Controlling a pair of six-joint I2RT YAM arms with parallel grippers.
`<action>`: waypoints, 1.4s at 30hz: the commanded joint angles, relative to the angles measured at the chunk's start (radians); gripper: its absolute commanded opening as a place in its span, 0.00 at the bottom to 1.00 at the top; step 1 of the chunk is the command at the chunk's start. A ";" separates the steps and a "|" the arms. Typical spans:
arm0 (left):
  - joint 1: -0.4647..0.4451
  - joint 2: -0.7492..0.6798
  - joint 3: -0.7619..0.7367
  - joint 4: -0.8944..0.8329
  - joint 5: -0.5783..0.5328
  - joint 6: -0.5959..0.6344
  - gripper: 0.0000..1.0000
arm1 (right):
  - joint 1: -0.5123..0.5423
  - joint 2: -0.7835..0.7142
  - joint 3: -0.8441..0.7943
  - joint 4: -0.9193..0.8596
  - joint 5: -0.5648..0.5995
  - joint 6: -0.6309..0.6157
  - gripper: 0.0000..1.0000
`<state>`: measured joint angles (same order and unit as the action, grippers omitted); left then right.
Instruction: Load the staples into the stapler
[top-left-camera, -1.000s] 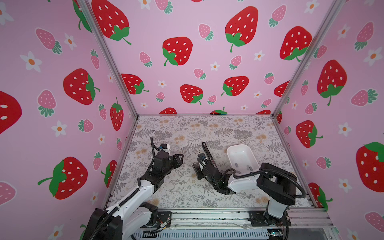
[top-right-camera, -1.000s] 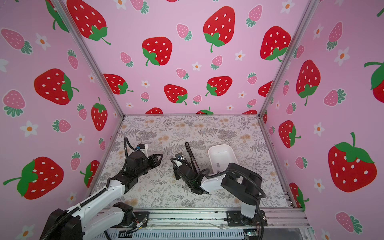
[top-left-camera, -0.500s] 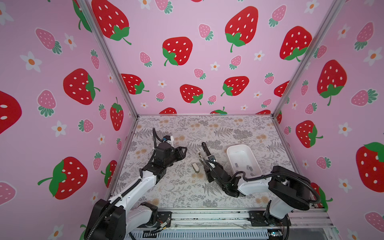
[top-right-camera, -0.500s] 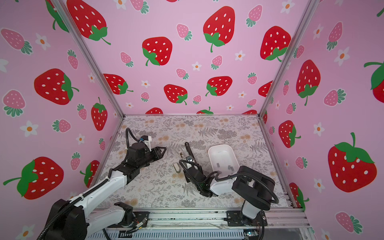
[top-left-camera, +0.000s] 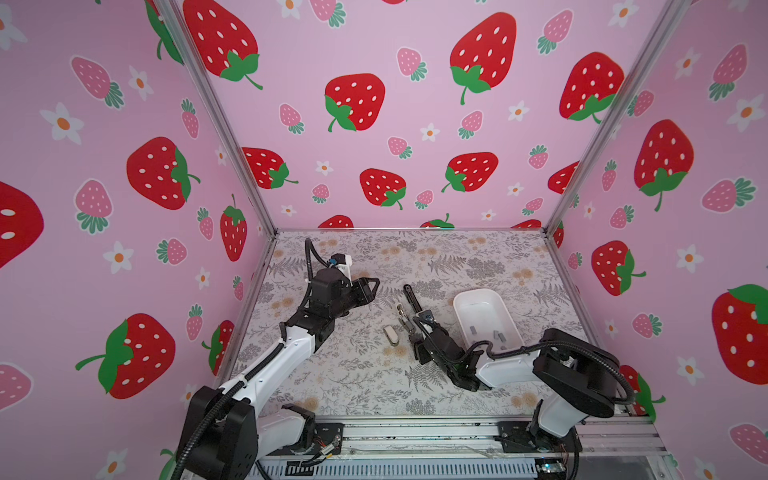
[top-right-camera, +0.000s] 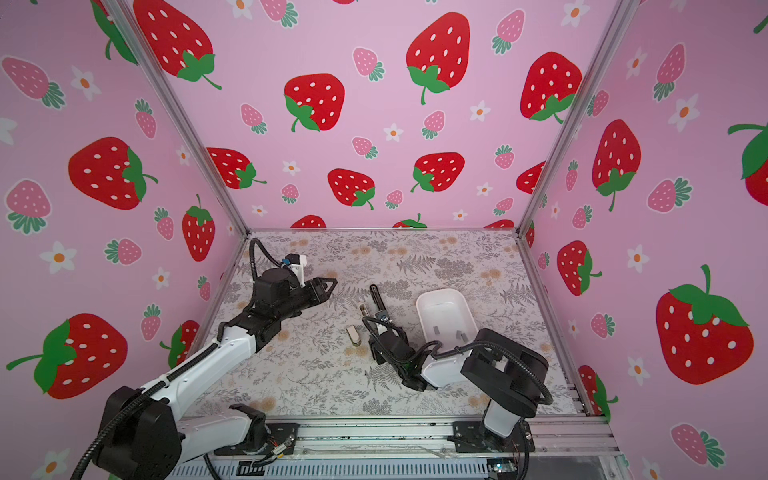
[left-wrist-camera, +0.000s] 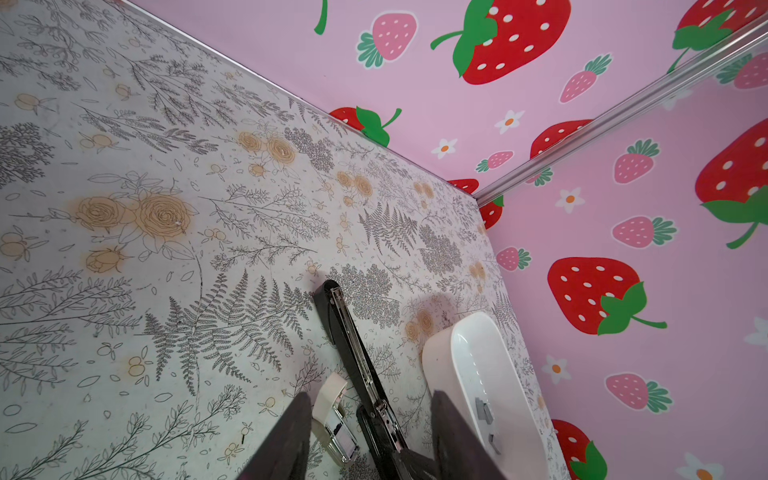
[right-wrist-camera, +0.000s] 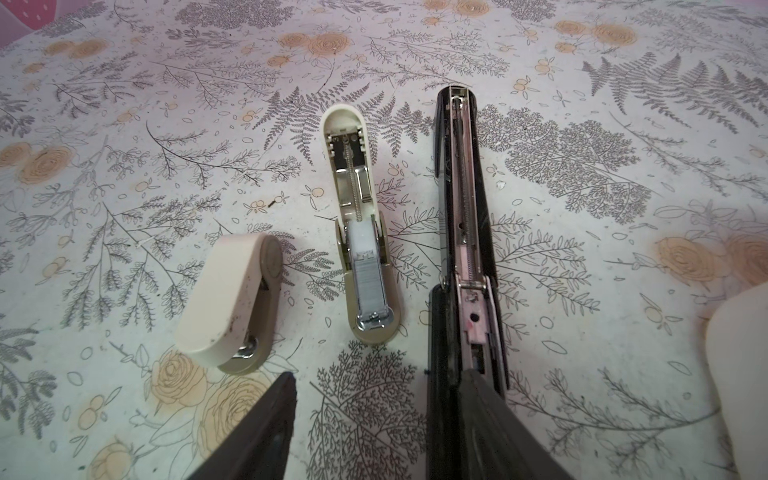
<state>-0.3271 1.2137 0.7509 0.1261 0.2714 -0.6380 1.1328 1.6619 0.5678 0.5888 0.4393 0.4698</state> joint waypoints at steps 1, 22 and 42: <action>0.005 0.010 0.044 -0.009 0.014 0.017 0.49 | -0.008 0.021 0.022 -0.022 -0.008 0.003 0.69; 0.006 -0.009 0.041 -0.015 0.020 0.027 0.50 | -0.009 0.086 0.177 -0.146 0.050 -0.028 0.73; 0.008 -0.023 0.040 -0.023 0.005 0.035 0.50 | 0.030 0.106 0.241 -0.203 0.011 0.010 0.47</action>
<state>-0.3252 1.2095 0.7525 0.1036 0.2802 -0.6220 1.1629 1.7481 0.7834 0.4168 0.4301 0.4519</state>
